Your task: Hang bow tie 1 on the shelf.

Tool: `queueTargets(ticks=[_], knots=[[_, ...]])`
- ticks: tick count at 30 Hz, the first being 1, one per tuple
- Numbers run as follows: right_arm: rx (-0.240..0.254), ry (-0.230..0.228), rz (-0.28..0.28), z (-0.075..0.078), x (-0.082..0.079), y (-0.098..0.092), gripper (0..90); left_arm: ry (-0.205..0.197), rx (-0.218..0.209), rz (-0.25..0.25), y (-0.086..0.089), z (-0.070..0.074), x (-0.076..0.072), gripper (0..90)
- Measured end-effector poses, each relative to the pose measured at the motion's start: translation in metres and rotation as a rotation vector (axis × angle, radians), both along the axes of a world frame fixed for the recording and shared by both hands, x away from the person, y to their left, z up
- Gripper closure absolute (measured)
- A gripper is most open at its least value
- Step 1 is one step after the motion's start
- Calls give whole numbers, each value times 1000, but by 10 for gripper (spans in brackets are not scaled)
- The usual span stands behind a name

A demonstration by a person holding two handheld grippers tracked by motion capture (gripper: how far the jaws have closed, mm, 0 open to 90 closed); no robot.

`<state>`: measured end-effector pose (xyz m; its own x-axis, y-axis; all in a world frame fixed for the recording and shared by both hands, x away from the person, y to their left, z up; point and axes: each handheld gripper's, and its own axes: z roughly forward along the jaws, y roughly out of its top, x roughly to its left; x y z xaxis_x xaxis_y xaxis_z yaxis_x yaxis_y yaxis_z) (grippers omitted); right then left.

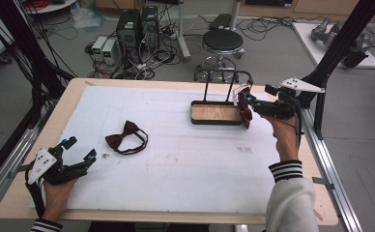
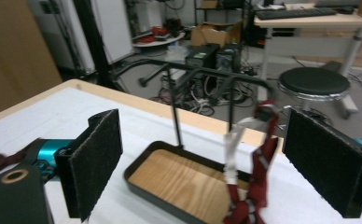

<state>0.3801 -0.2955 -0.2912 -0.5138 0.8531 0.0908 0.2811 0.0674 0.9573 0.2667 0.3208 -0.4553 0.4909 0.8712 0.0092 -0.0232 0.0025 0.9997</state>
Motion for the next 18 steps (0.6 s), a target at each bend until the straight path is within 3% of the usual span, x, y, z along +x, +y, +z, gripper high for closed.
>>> queueTargets(ticks=[8,11,18], knots=[[6,-5,82,-16,-19,16,113,1,2,2,0,0,0,137],[-29,-20,107,-23,-26,21,113,0,3,2,0,0,0,137],[-46,-28,142,-41,-39,30,113,1,7,3,-1,0,0,137]])
